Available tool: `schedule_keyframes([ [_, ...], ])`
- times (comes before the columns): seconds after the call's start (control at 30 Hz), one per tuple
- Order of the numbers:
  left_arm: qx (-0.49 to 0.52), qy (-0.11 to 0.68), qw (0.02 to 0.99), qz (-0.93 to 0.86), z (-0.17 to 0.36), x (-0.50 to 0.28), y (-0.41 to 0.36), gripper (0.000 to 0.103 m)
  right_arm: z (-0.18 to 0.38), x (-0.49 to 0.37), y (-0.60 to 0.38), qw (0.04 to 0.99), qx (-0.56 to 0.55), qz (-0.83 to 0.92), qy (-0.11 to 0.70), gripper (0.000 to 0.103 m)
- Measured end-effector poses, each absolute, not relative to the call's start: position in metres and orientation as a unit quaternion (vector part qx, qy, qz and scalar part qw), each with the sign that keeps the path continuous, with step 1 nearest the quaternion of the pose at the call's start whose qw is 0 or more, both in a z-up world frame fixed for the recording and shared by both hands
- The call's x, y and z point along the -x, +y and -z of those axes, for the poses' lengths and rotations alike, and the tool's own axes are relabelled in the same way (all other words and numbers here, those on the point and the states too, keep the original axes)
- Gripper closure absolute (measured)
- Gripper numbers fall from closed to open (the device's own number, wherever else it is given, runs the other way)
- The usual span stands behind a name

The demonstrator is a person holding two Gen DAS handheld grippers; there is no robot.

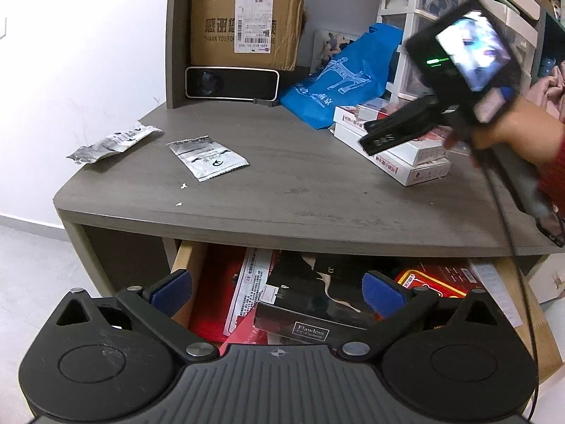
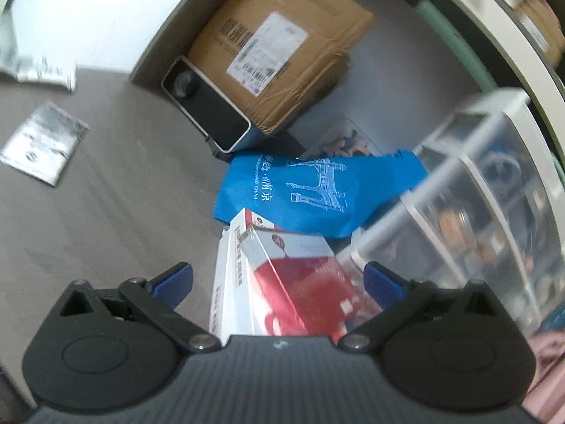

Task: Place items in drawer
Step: 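Move the right gripper up to the red box atop the white boxes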

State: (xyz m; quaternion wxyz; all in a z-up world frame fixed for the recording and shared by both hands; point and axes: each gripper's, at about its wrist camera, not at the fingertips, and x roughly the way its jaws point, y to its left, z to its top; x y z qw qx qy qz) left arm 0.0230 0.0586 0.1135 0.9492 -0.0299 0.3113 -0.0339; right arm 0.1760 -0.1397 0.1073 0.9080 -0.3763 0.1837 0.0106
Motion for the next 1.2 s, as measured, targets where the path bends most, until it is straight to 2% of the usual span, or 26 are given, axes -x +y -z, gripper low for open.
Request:
schedule_keyframes([
  [0.3, 0.037, 0.32, 0.946, 0.029, -0.109, -0.029, 0.067, 0.0, -0.089, -0.205, -0.095, 0.863, 0.477, 0.017, 0.166, 0.001],
  [0.67, 0.036, 0.33, 0.943, 0.03, -0.108, -0.032, 0.068, 0.0, -0.081, -0.236, -0.097, 0.862, 0.469, 0.04, 0.187, 0.002],
  [0.7, 0.035, 0.33, 0.943, 0.029, -0.107, -0.032, 0.068, 0.0, -0.08, -0.239, -0.098, 0.864, 0.463, 0.036, 0.195, 0.004],
  [0.77, 0.035, 0.331, 0.943, 0.028, -0.107, -0.032, 0.068, 0.0, -0.079, -0.245, -0.102, 0.867, 0.449, 0.03, 0.213, 0.022],
  [0.8, 0.036, 0.331, 0.942, 0.027, -0.107, -0.032, 0.068, 0.0, -0.079, -0.248, -0.104, 0.869, 0.442, 0.026, 0.221, 0.044],
  [0.83, 0.036, 0.332, 0.942, 0.027, -0.107, -0.032, 0.069, 0.0, -0.079, -0.249, -0.104, 0.87, 0.437, 0.025, 0.226, 0.054],
  [0.87, 0.036, 0.332, 0.942, 0.025, -0.107, -0.032, 0.069, 0.0, -0.079, -0.25, -0.105, 0.871, 0.433, 0.023, 0.232, 0.056],
  [0.9, 0.036, 0.333, 0.942, 0.024, -0.106, -0.033, 0.069, 0.0, -0.08, -0.248, -0.103, 0.869, 0.439, 0.023, 0.229, 0.064],
  [0.93, 0.035, 0.334, 0.942, 0.022, -0.106, -0.033, 0.07, 0.0, -0.08, -0.245, -0.103, 0.868, 0.441, 0.022, 0.225, 0.068],
  [1.2, 0.041, 0.335, 0.941, 0.016, -0.105, -0.033, 0.073, 0.0, -0.082, -0.222, -0.098, 0.865, 0.46, 0.02, 0.199, 0.074],
])
